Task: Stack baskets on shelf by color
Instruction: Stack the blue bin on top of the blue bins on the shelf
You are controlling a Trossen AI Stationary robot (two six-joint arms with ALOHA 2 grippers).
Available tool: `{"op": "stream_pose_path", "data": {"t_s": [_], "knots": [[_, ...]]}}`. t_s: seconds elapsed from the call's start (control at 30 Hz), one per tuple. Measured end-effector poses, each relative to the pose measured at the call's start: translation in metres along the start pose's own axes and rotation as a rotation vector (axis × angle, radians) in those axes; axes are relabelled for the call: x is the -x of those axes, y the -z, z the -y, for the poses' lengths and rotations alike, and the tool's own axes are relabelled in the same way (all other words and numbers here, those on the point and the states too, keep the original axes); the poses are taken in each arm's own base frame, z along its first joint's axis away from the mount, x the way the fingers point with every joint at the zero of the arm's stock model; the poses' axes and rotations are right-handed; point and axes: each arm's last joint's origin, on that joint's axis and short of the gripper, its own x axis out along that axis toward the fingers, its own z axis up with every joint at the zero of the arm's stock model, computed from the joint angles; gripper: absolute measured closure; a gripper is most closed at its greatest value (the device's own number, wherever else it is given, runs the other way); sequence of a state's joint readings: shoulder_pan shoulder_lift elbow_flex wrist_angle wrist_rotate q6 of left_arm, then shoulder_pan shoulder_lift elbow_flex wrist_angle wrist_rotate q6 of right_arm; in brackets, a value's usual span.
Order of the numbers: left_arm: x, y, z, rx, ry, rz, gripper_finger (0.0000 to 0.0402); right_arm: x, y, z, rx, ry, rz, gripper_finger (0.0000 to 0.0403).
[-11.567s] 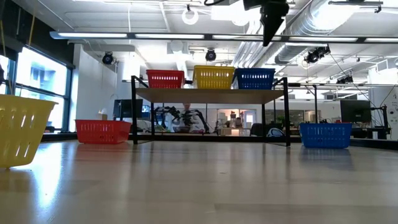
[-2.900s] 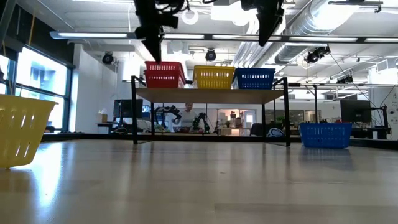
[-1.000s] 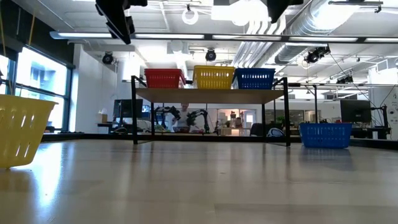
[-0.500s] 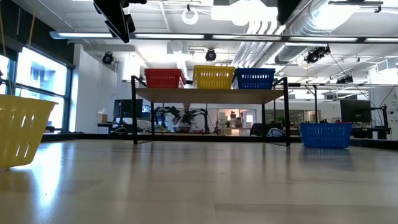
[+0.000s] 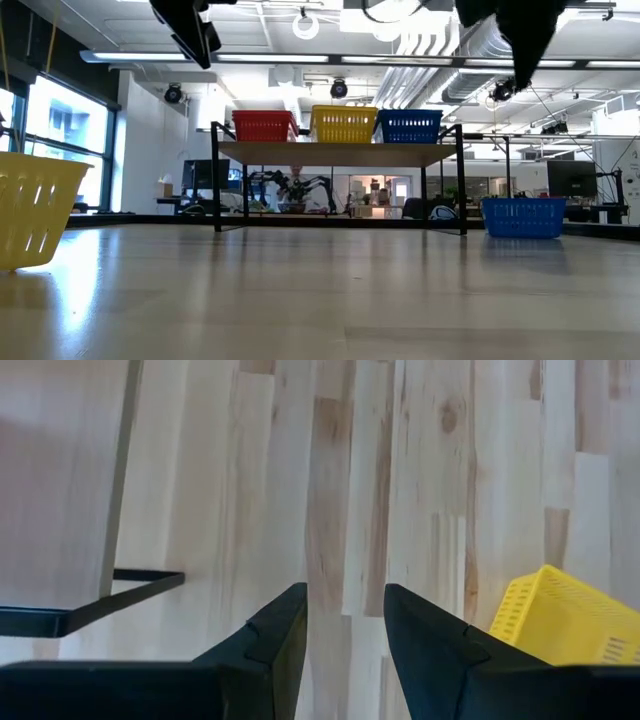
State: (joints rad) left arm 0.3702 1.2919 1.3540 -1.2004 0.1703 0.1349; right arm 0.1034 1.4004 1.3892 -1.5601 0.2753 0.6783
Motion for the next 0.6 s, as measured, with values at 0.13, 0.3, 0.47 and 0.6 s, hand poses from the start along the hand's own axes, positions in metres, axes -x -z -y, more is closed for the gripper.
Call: {"op": "stream_pose_path", "data": {"t_s": [0.13,0.3,0.47,0.6], "knots": [[0.0,-0.001,0.0,-0.003,-0.002,0.014,0.0277,-0.014,0.01,0.015,0.062,0.025,-0.026,0.0329],[0.0,-0.005,-0.001,-0.007,-0.009,0.047,0.0277,-0.035,0.02,0.025,0.129,0.06,-0.087,0.0328],[0.0,-0.005,-0.001,-0.007,-0.009,0.049,0.0277,-0.062,0.021,0.027,0.154,0.076,-0.139,0.0307],[0.0,-0.005,-0.001,-0.004,-0.01,0.047,0.0277,-0.08,0.021,0.025,0.156,0.021,-0.152,0.0277]]}}
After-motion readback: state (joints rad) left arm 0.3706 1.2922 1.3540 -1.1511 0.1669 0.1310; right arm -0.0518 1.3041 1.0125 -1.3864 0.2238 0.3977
